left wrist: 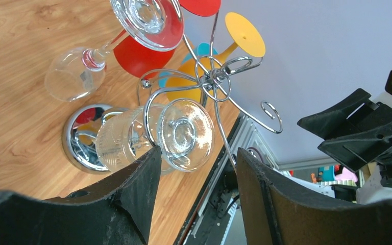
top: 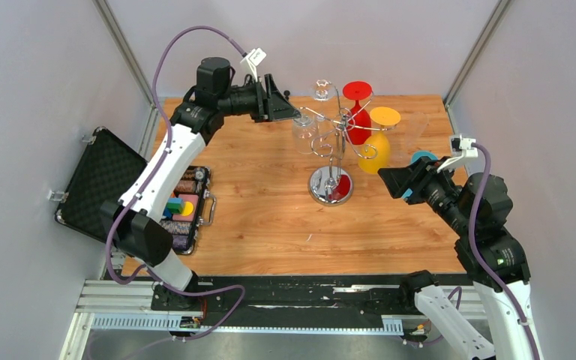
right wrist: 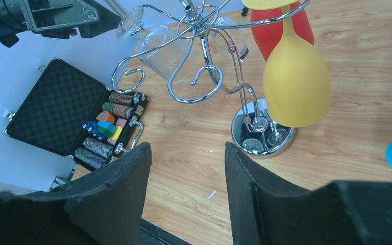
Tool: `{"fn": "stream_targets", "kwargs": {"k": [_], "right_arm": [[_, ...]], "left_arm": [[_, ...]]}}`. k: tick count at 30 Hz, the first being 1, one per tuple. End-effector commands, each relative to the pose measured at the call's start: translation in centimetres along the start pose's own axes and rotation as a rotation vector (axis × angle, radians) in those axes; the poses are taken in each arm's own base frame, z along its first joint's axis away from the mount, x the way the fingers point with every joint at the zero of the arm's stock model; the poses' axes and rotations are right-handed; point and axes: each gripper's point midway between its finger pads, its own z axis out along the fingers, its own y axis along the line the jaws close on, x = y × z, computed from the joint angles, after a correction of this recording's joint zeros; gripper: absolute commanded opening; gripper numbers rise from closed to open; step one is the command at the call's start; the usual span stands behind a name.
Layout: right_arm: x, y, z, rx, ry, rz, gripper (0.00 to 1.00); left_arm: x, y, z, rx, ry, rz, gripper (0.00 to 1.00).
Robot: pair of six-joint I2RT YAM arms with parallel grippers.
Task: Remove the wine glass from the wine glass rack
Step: Pick up the wine glass from the wine rack.
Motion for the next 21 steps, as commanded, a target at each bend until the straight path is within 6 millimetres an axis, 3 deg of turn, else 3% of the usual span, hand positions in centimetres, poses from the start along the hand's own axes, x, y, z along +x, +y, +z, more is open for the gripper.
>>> {"fn": "stream_targets", "kwargs": {"k": [1, 21], "right_arm": [[-0.5, 0.0, -0.1, 0.0, -0.023, -0.021, 0.54], [-0.1, -0.6, 0.3, 0.021, -0.016, -0.033, 0.54]], "left_arm": [[-1.7, -1.6, -0.4, 0.032, -0.04, 0.064, 0.64], [-2.4, -0.5, 0.8, 0.018, -0.032, 0.05, 0.65]]}}
